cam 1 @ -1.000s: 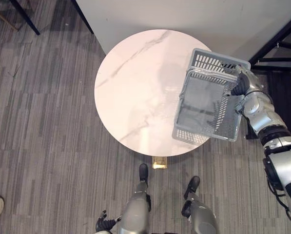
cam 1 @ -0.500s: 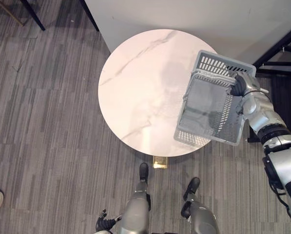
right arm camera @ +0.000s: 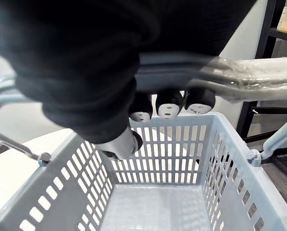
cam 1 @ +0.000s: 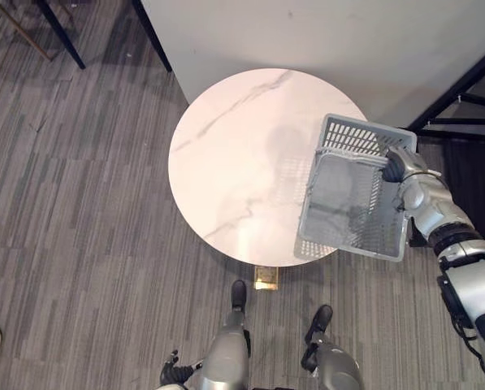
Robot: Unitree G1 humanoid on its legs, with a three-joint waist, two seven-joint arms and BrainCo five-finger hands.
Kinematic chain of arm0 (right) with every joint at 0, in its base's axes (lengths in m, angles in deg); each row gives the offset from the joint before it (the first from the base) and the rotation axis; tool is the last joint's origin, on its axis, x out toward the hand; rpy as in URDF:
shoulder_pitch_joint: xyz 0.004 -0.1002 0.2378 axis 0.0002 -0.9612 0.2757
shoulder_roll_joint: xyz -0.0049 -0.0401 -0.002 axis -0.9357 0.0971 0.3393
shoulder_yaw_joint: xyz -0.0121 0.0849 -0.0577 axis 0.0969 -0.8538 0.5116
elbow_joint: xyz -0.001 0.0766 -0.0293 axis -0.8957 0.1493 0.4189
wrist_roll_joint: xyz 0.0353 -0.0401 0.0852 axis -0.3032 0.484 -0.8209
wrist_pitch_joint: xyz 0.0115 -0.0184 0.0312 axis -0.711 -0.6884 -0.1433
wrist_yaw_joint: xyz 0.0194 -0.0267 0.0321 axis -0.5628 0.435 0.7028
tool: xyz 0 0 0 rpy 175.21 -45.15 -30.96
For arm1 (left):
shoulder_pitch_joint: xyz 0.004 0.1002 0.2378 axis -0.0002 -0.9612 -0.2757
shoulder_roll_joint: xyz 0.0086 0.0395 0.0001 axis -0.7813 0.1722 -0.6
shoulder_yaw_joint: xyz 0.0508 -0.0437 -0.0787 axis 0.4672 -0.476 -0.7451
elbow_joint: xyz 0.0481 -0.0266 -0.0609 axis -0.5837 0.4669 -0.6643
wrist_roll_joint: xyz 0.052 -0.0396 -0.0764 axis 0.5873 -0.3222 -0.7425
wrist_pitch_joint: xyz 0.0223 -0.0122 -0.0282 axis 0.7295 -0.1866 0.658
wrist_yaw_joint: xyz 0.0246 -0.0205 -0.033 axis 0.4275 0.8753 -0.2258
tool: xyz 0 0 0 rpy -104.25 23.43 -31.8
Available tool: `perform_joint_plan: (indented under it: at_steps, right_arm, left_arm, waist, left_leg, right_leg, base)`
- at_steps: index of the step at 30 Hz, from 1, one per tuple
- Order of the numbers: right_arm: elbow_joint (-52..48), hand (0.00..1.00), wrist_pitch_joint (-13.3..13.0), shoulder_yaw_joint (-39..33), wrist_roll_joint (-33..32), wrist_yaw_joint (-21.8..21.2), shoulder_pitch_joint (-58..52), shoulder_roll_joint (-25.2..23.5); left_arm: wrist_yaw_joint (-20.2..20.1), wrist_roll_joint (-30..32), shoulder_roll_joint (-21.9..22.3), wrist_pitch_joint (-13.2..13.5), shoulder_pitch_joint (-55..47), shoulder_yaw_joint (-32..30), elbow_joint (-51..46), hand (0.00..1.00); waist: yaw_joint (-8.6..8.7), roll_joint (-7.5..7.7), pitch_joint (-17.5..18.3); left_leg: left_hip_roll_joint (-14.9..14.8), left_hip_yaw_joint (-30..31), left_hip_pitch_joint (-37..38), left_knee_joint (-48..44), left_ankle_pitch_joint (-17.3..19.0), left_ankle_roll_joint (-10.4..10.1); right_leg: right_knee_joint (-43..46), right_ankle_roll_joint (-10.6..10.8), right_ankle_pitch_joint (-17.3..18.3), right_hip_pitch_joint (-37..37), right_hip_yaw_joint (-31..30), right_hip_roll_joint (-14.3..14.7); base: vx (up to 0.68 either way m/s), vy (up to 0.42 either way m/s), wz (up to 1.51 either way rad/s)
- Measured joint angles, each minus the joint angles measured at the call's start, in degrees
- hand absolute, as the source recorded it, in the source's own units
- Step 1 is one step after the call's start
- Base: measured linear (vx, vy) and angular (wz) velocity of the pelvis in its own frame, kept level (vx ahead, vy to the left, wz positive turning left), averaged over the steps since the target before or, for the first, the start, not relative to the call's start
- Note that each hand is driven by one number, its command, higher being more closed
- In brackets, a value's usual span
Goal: Pick vegetable in the basket
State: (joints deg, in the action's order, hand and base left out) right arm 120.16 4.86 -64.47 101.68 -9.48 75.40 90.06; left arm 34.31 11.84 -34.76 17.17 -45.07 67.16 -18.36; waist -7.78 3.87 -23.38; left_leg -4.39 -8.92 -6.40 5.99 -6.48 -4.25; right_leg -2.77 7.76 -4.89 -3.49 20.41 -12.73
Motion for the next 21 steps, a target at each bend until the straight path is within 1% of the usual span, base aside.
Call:
perform_joint_plan:
  at_steps: [3, 4, 6, 7, 8, 10, 12, 13, 15, 17, 21]
  right_arm:
    - [-7.74, 1.0, -0.03, 4.42, 0.15, -0.75, -3.32, 1.65]
    - [-12.86, 1.0, -0.23, 5.95, 0.16, -1.46, -5.61, 2.27]
    - [-18.13, 1.0, -0.6, 6.19, 0.04, -2.59, -8.03, 2.54]
    - [-22.8, 1.0, -1.84, 6.28, -0.59, -3.17, -10.56, 3.03]
    - [-25.02, 1.0, -2.55, 6.4, -0.91, -3.67, -11.92, 3.33]
    - [-28.82, 1.0, -3.17, 8.3, -2.73, -4.21, -14.11, 4.47]
    - [-33.77, 1.0, -4.58, 10.52, -4.56, -5.19, -17.12, 6.65]
    - [-35.11, 1.0, -4.84, 10.6, -4.87, -5.5, -17.95, 7.01]
    - [-38.55, 1.0, -6.52, 10.63, -7.28, -7.1, -20.73, 8.61]
    - [-40.01, 1.0, -7.0, 10.71, -9.53, -7.87, -22.61, 9.37]
    - [-41.51, 1.0, -8.22, 12.47, -11.21, -9.83, -24.33, 10.66]
  left_arm:
    - [-0.03, 0.05, -0.22, -0.04, 0.0, -0.07, -0.04, 0.0]
    - [-0.05, 0.07, -0.42, -0.09, 0.0, -0.34, -0.01, 0.0]
    - [-0.07, 0.18, -0.53, -0.62, -0.09, -0.83, 0.24, 0.0]
    - [-0.14, 0.3, -0.57, -0.97, -0.53, -1.66, 0.73, 0.0]
    - [-0.16, 0.31, -0.59, -1.15, -0.79, -2.04, 1.09, 0.0]
    - [-0.3, 0.43, -0.64, -1.26, -1.67, -2.79, 1.21, 0.0]
    - [-0.74, 0.56, -0.99, -1.26, -3.08, -3.41, 1.21, 0.0]
    - [-1.03, 0.58, -0.99, -1.27, -3.42, -3.78, 1.23, 0.0]
    - [-1.67, 0.94, -0.94, -1.45, -4.66, -5.22, 1.38, 0.0]
    - [-2.35, 1.03, -0.92, -1.95, -5.04, -6.07, 2.04, 0.0]
    - [-2.6, 2.77, -0.02, -2.38, -5.29, -8.19, 2.57, 0.0]
  waist:
    - [-0.01, 0.28, 0.24]
    - [0.18, 0.62, 0.64]
    - [1.16, 0.85, 0.94]
    - [1.8, 1.26, 2.22]
    - [2.41, 1.43, 3.33]
    - [2.92, 1.88, 5.4]
    - [2.84, 2.68, 8.04]
    - [2.84, 2.84, 8.65]
    - [2.97, 3.23, 10.43]
    - [2.86, 3.24, 11.44]
    - [2.88, 3.22, 11.91]
  left_leg:
    - [-0.39, -0.75, 0.65, -0.05, 0.06, -0.08]
    - [-0.67, -1.38, 1.1, -0.12, 0.08, -0.11]
    - [-0.84, -1.43, 1.75, -0.22, 0.09, -0.13]
    - [-0.89, -1.66, 1.91, -0.3, 0.12, -0.17]
    - [-0.89, -1.67, 1.91, -0.31, 0.13, -0.18]
    - [-0.93, -1.84, 1.97, -0.32, 0.2, -0.27]
    - [-1.18, -2.73, 2.68, -0.24, 0.46, -0.58]
    - [-1.24, -2.94, 2.81, -0.19, 0.5, -0.63]
    - [-1.33, -3.15, 3.09, 0.0, 0.71, -0.91]
    - [-1.35, -3.48, 3.39, 0.01, 0.84, -1.04]
    - [-1.34, -4.76, 4.5, 0.0, 0.92, -1.02]
  right_leg:
    - [0.13, 0.0, 0.0, 0.1, -0.93, 0.33]
    - [0.13, 0.05, -0.04, 0.1, -1.58, 0.62]
    - [0.17, 0.06, -0.05, 0.67, -1.74, 0.78]
    - [0.13, 0.11, -0.08, 0.66, -2.01, 0.82]
    - [0.09, 0.15, -0.1, 0.66, -2.05, 0.81]
    - [0.0, 0.16, -0.11, 0.65, -2.2, 0.83]
    - [-0.02, 0.18, -0.11, 0.77, -3.12, 1.01]
    - [-0.04, 0.21, -0.13, 0.72, -3.48, 1.07]
    - [-0.02, 0.3, -0.15, 0.75, -3.89, 1.11]
    - [-0.04, 0.32, -0.12, 0.79, -4.36, 1.1]
    - [0.05, 0.49, 0.22, 1.06, -5.76, 1.03]
  base:
    - [-0.01, -0.001, -0.21]
    - [0.01, -0.014, -0.18]
    - [0.01, -0.011, -0.1]
    - [0.0, 0.0, -0.03]
    - [0.0, 0.003, -0.04]
    - [0.0, 0.0, -0.04]
    - [-0.01, -0.002, -0.19]
    - [-0.04, -0.004, -0.18]
    - [-0.05, -0.001, -0.09]
    - [-0.05, 0.008, -0.11]
    - [-0.05, 0.009, -0.15]
